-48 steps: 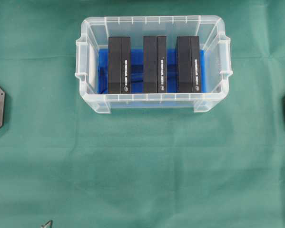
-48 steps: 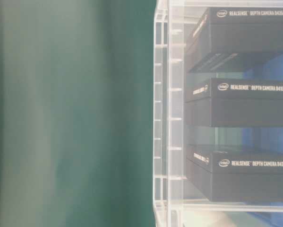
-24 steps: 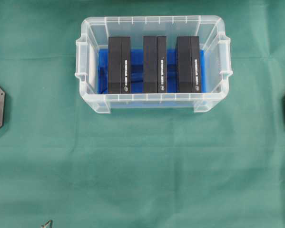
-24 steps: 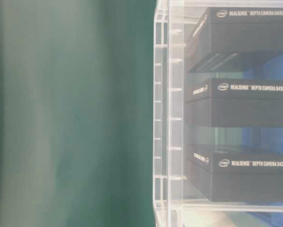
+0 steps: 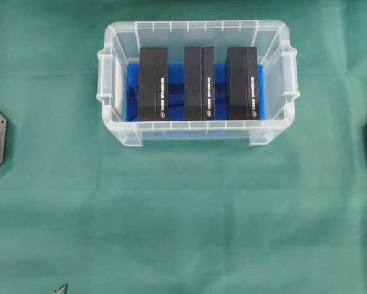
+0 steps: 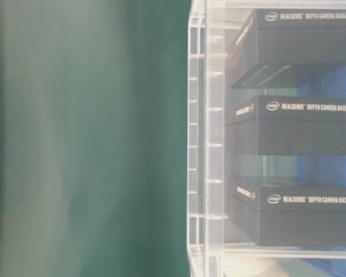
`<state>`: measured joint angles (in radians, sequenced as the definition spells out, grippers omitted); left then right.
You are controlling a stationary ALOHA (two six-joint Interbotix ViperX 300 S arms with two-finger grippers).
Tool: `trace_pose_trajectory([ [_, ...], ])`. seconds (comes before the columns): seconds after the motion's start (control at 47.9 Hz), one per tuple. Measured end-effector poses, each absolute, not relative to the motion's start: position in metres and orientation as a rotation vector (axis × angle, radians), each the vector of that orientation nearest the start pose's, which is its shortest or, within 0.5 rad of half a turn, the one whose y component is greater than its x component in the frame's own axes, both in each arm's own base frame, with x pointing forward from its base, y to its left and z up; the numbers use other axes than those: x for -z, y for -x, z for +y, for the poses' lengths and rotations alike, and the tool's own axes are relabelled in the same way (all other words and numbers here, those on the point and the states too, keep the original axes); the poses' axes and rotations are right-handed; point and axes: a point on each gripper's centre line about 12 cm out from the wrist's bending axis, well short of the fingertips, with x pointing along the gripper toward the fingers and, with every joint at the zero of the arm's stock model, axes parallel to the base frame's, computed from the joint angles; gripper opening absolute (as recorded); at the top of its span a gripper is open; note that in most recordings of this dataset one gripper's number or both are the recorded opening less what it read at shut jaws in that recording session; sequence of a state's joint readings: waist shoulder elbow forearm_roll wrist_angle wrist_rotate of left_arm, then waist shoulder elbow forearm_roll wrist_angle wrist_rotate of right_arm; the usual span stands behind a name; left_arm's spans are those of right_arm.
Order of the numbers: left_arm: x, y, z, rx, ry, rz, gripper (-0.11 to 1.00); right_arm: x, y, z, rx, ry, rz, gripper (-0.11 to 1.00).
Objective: Take the box out of the case with the right arm.
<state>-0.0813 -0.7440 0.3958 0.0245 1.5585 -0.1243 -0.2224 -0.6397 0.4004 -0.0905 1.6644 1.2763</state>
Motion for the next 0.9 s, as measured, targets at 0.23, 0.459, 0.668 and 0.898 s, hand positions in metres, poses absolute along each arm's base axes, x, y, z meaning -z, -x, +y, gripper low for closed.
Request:
trace_pose_trajectory([
  [0.23, -0.380, -0.164, -0.010, -0.029, 0.048, 1.209, 0.00, -0.353, -0.173, -0.071, 1.169, -1.129, 1.055, 0.00],
  [0.459, -0.380, -0.164, -0.010, -0.029, 0.048, 1.209, 0.00, -0.350, -0.181, -0.075, 1.163, -1.126, 1.054, 0.00],
  [0.668, -0.380, -0.164, -0.010, -0.027, 0.047, 1.209, 0.00, -0.350, -0.181, -0.075, 1.164, -1.125, 1.052, 0.00],
  [0.898, -0.380, -0.164, -0.010, -0.030, 0.047, 1.211, 0.00, -0.350, -0.180, -0.075, 1.164, -1.126, 1.050, 0.03],
])
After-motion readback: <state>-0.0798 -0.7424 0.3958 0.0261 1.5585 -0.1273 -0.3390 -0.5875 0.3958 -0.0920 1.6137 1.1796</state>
